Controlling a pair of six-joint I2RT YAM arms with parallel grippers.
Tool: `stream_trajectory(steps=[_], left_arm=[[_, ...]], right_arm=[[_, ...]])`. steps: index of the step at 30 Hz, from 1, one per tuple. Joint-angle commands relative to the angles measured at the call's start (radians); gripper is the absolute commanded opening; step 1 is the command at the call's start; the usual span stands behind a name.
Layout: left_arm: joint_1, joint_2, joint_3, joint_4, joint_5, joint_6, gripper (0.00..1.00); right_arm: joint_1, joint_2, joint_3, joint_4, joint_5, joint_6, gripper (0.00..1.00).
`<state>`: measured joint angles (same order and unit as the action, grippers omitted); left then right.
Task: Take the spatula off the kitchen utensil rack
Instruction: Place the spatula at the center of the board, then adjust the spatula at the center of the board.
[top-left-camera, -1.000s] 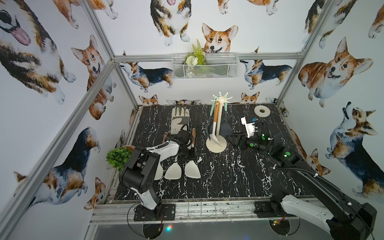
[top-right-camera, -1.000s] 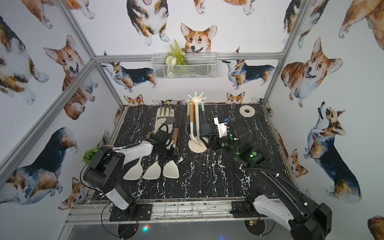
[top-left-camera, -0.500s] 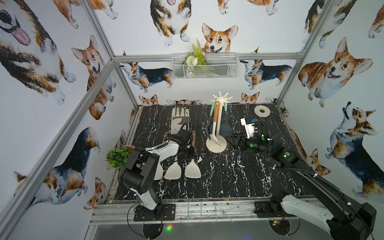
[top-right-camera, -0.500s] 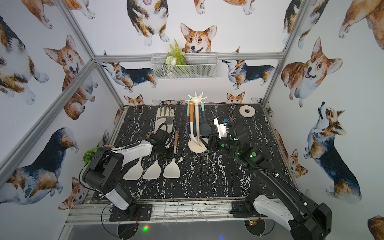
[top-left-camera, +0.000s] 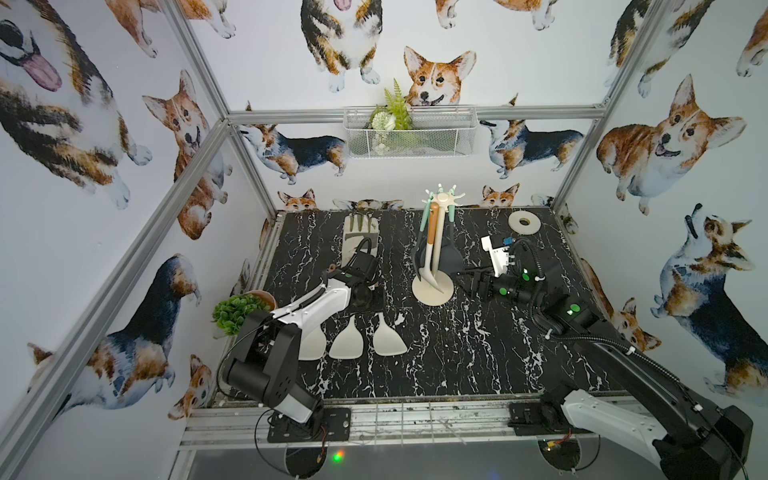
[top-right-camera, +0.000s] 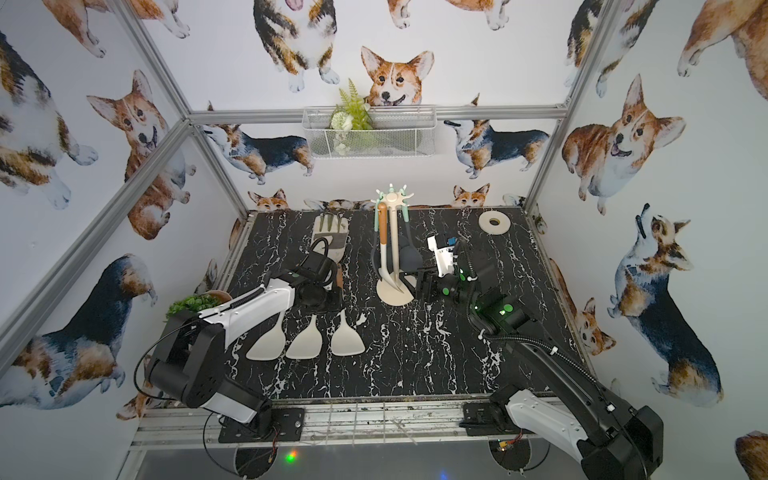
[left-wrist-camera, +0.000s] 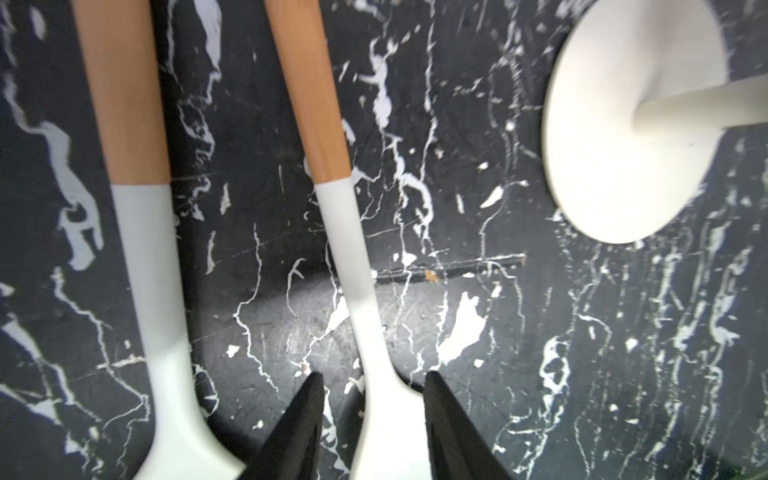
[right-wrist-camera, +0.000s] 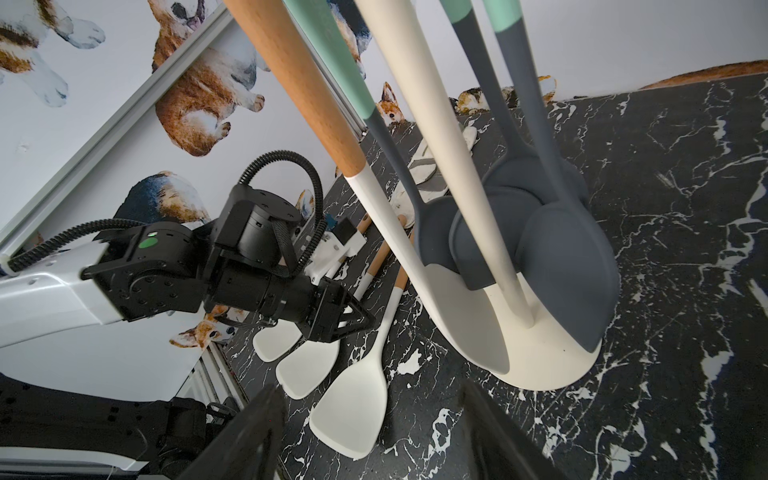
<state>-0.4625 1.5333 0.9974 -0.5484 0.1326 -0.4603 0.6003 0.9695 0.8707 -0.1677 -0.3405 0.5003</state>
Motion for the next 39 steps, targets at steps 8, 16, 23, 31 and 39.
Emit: stream_trajectory(steps=[8,16,23,31,39], left_arm=[[0.022,0.046,0.078,-0.037,-0.008,0.034,0.46],[0.046,0.193,0.154,0.019,0.035,0.048,0.51],[0.050,0.302,0.209,0.022,0.016,0.061,0.51],[0.050,0.357,0.232,0.029,0.008,0.093,0.51],[0.050,0.380,0.259,0.020,0.015,0.101,0.51]], right_arm=[[0.000,-0.011,-0.005,0.030,0.004,0.021,0.71],[0.000,-0.026,-0.007,0.013,0.013,0.011,0.71],[0.000,-0.036,-0.007,-0.007,0.026,-0.009,0.71],[0.000,-0.026,-0.006,-0.006,0.029,-0.017,0.72],[0.000,-0.009,-0.003,0.000,0.021,-0.015,0.72]])
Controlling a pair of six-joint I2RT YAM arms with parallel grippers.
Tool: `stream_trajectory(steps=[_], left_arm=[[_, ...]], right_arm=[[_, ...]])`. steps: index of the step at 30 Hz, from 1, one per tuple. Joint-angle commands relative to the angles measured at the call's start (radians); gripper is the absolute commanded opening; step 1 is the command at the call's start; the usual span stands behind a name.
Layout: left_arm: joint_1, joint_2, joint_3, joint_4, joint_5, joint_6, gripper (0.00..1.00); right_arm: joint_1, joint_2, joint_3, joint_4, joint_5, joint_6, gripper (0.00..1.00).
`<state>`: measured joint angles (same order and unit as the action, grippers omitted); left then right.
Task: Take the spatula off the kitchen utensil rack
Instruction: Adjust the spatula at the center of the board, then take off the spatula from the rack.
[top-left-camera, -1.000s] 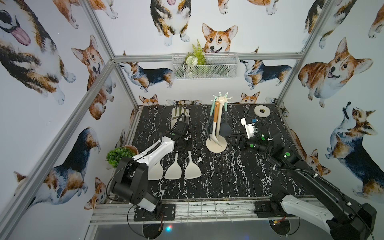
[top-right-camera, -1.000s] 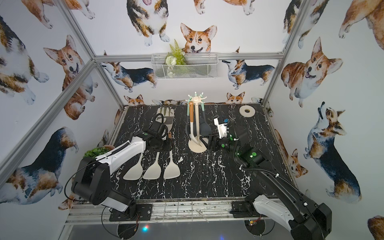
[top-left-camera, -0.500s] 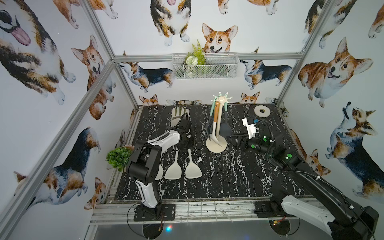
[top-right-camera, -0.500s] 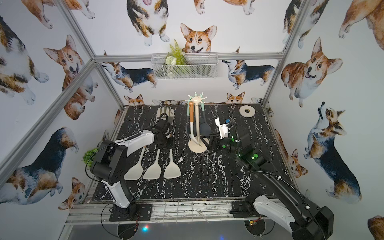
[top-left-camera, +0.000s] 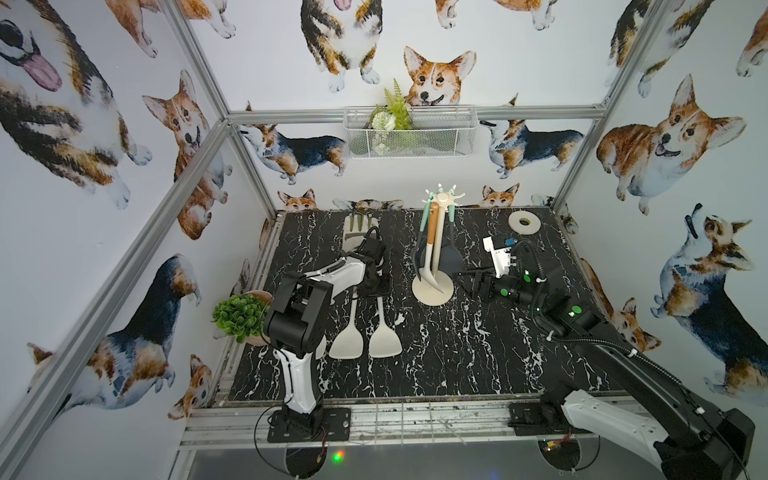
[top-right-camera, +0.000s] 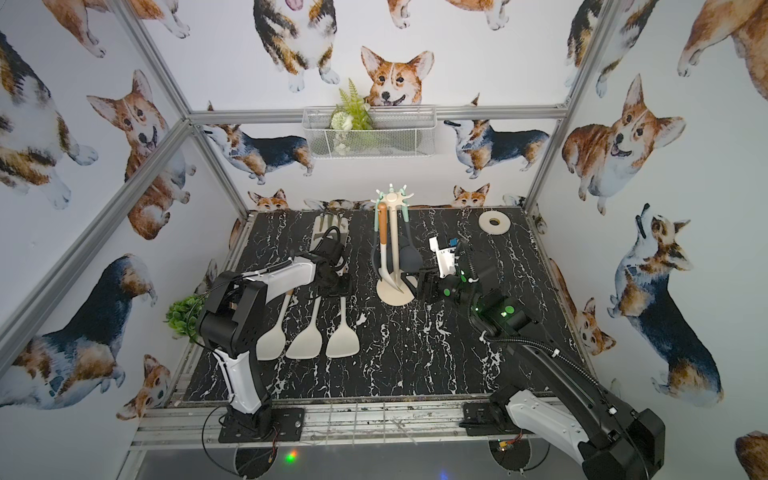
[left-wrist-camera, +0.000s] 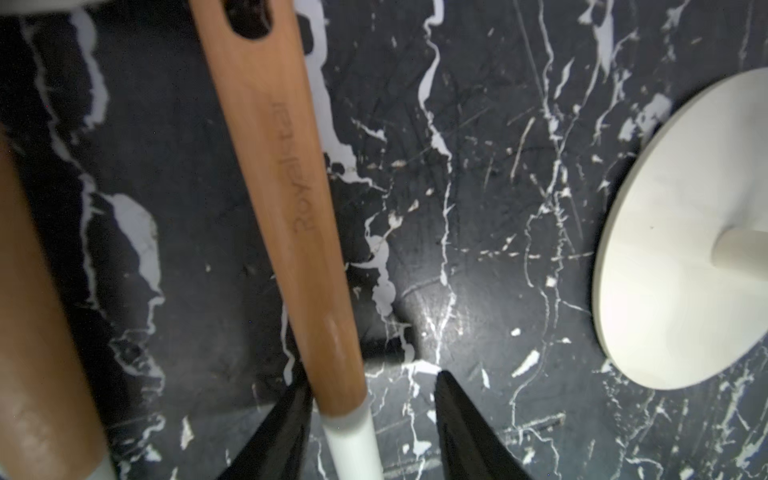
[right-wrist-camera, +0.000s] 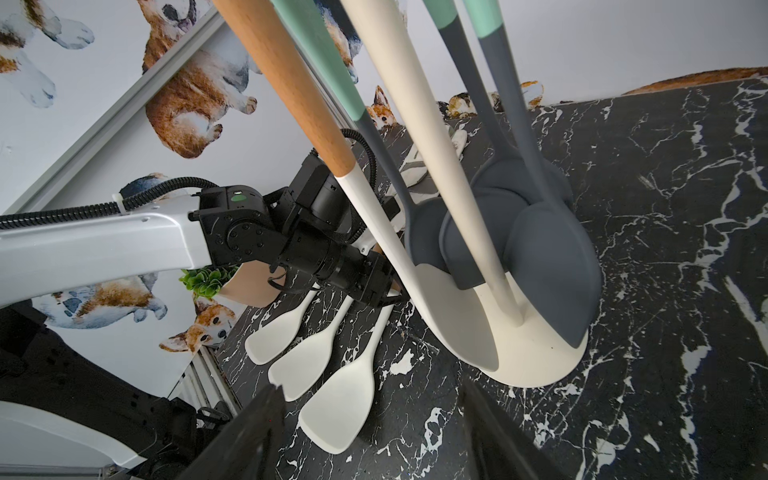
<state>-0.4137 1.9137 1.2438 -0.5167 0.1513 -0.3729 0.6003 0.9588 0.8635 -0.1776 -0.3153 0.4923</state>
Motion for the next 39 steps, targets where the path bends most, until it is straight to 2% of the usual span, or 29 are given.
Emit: stream_trajectory(steps=[1,11,18,20,23,27,32,39], left_arm=[[0.000,-0.006,0.015,-0.019,-0.010,0.018,0.51],[0.001,-0.057,0.034,-0.038,-0.006,0.058,0.52],[0.000,-0.247,0.023,-0.044,0.001,0.096,0.52],[-0.001,-0.364,0.007,-0.011,0.028,0.103,0.52],[-0.011,-0.463,-0.014,0.043,0.075,0.104,0.52],[-0.083,-0.591,-0.077,0.193,0.115,0.088,0.49],[-0.180,-0.628,-0.140,0.350,0.125,0.075,0.47],[-0.209,-0.574,-0.153,0.503,0.200,0.055,0.47]], right_arm=[[0.000,0.001,0.005,0.010,-0.002,-0.006,0.72],[0.000,0.005,0.003,0.013,-0.004,0.002,0.72],[0.000,0.012,0.032,-0.051,0.082,-0.015,0.69],[0.022,0.042,0.070,-0.099,0.165,-0.042,0.66],[0.086,0.109,0.143,-0.164,0.282,-0.105,0.64],[0.122,0.194,0.192,-0.158,0.294,-0.106,0.64],[0.122,0.221,0.192,-0.113,0.292,-0.068,0.64],[0.122,0.196,0.176,-0.126,0.315,-0.062,0.64]])
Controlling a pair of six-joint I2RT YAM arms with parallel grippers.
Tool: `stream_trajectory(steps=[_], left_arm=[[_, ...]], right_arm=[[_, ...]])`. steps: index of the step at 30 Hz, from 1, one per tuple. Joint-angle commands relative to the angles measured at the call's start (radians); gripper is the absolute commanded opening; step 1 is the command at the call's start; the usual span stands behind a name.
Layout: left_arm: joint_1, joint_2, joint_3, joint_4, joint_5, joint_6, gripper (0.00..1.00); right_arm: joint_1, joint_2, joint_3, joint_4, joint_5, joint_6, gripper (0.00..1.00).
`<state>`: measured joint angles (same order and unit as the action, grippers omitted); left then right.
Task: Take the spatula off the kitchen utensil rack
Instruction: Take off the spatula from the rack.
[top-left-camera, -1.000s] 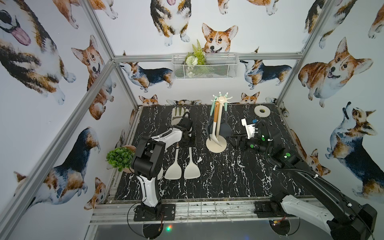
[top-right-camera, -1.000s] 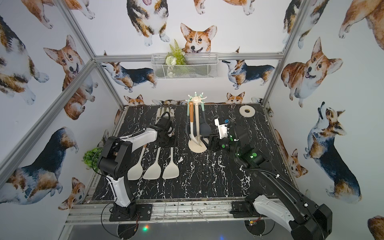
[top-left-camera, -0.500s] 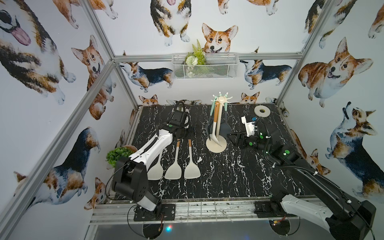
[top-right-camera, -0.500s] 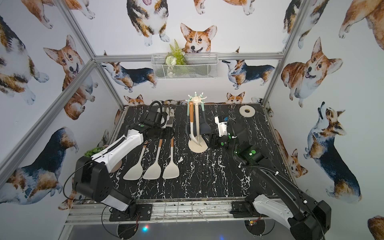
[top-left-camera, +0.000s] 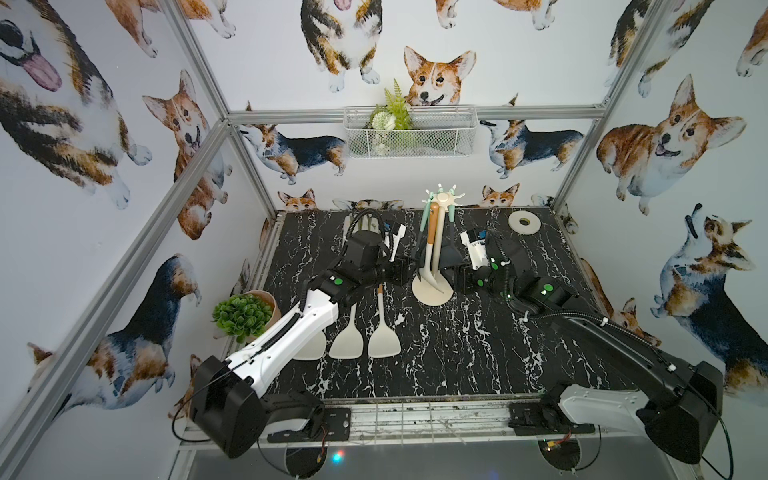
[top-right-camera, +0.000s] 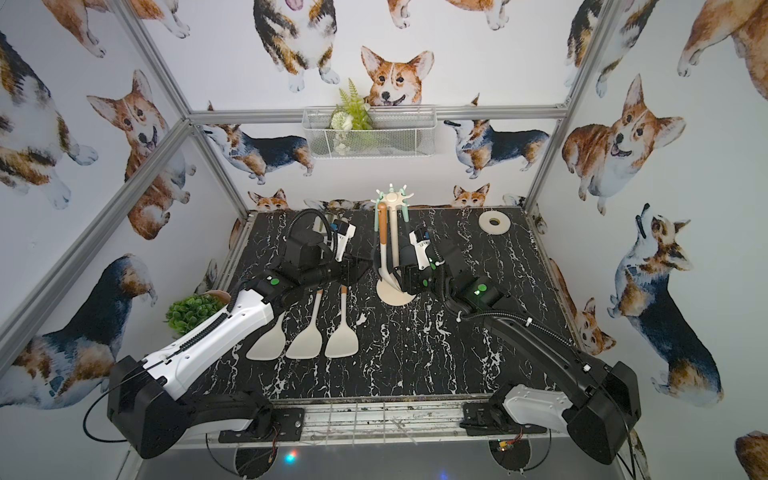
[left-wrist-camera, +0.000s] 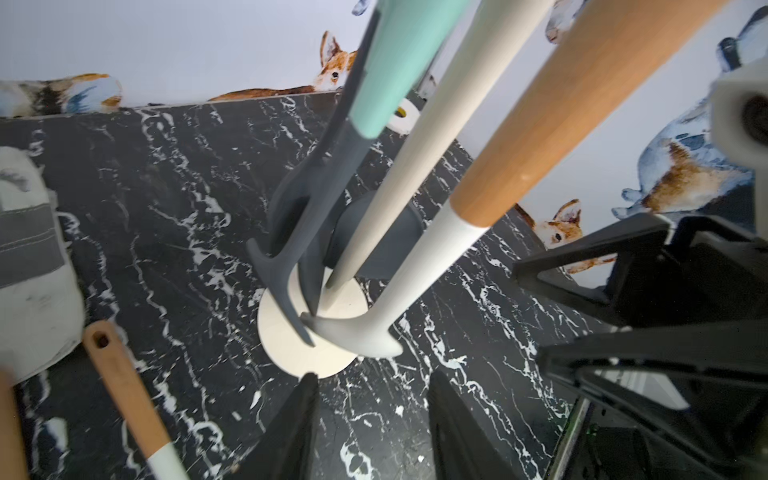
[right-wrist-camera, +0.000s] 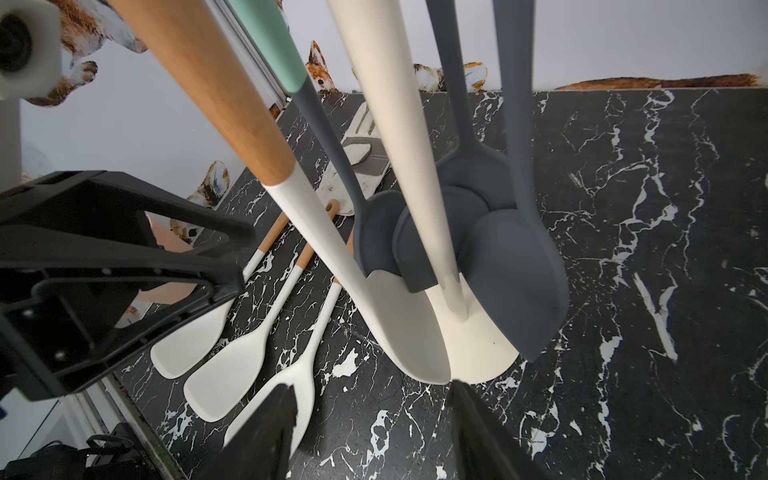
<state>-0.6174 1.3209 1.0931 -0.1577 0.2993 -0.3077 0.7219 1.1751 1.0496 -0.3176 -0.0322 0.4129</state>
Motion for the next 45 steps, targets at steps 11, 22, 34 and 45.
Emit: stream_trajectory(steps=[11,22,34,45], left_arm=[[-0.008,0.112,0.019,0.287,0.111,-0.022,0.49],[-0.010,0.159,0.018,0.362,0.107,-0.005,0.45],[-0.011,0.147,-0.019,0.384,0.100,0.013,0.11],[-0.010,0.102,-0.012,0.303,0.085,0.083,0.00]], right_arm=[[0.001,-0.048,-0.044,0.012,0.049,0.008,0.65],[0.001,-0.049,-0.064,0.019,0.051,-0.006,0.65],[0.001,-0.048,-0.085,0.031,0.046,-0.014,0.66],[0.001,-0.083,-0.096,0.037,0.049,-0.023,0.66]])
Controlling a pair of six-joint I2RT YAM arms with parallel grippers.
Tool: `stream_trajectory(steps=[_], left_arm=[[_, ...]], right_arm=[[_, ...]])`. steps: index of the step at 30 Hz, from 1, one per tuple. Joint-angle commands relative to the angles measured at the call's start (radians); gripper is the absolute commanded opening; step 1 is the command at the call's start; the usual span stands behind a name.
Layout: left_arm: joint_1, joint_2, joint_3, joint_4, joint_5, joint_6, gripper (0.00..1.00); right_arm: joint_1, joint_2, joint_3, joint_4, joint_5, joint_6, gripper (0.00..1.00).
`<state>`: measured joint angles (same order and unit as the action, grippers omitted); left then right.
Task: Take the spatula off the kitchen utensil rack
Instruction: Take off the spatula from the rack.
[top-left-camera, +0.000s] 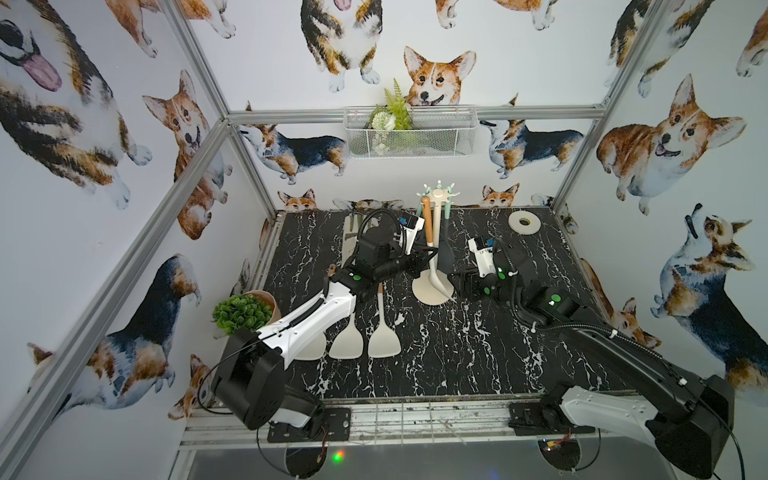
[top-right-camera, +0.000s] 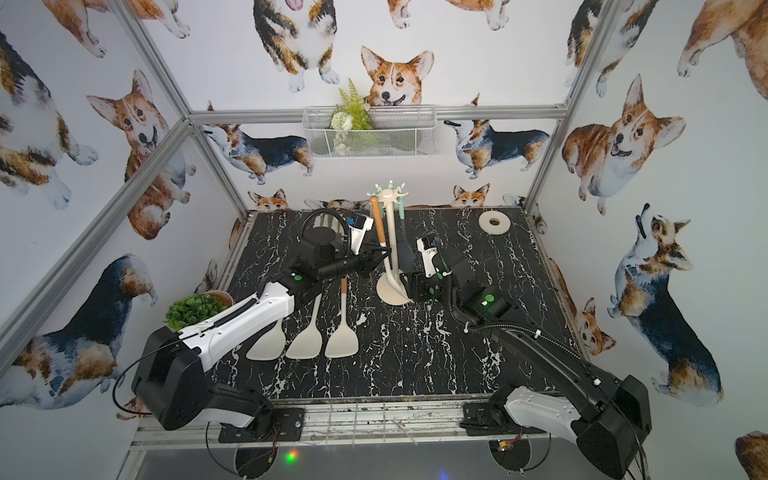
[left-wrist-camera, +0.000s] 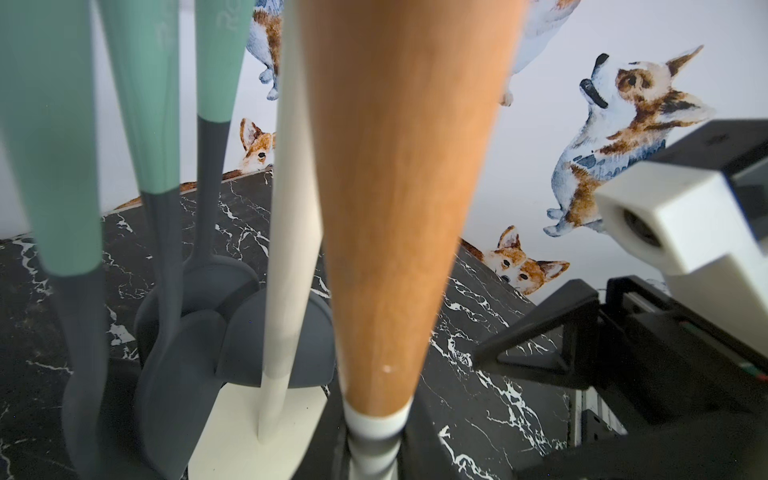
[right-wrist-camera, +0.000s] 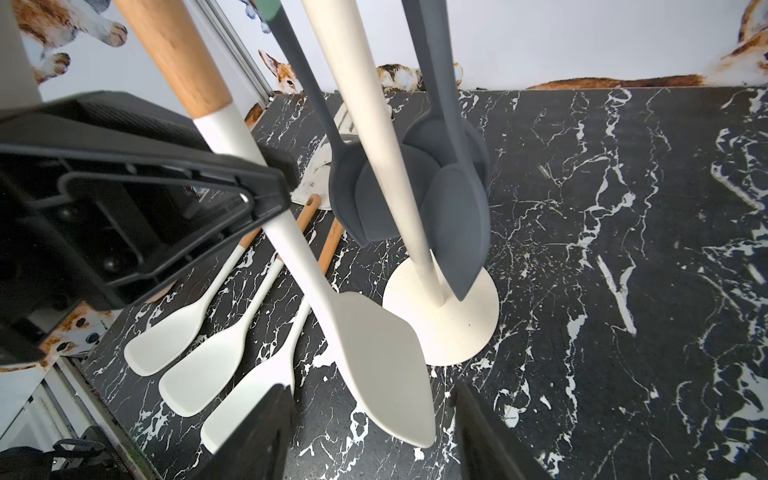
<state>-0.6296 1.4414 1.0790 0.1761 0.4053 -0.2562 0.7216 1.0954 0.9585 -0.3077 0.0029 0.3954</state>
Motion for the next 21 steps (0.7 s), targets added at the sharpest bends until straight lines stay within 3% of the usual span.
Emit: stream_trajectory(steps=[1,14,21], left_arm=[[0.001,-0.023,0.004,-0.040,-0.025,0.039,0.00],[0.001,-0.098,-0.026,-0.079,-0.015,0.101,0.00],[0.002,-0.176,-0.044,-0.142,0.010,0.125,0.00]], right_arm=[[0.001,-0.003,-0.006,0.028,0.013,-0.006,0.66],[0.001,-0.021,-0.012,0.033,-0.002,-0.019,0.66],[-0.012,-0.070,-0.021,0.052,-0.135,-0.081,0.67]])
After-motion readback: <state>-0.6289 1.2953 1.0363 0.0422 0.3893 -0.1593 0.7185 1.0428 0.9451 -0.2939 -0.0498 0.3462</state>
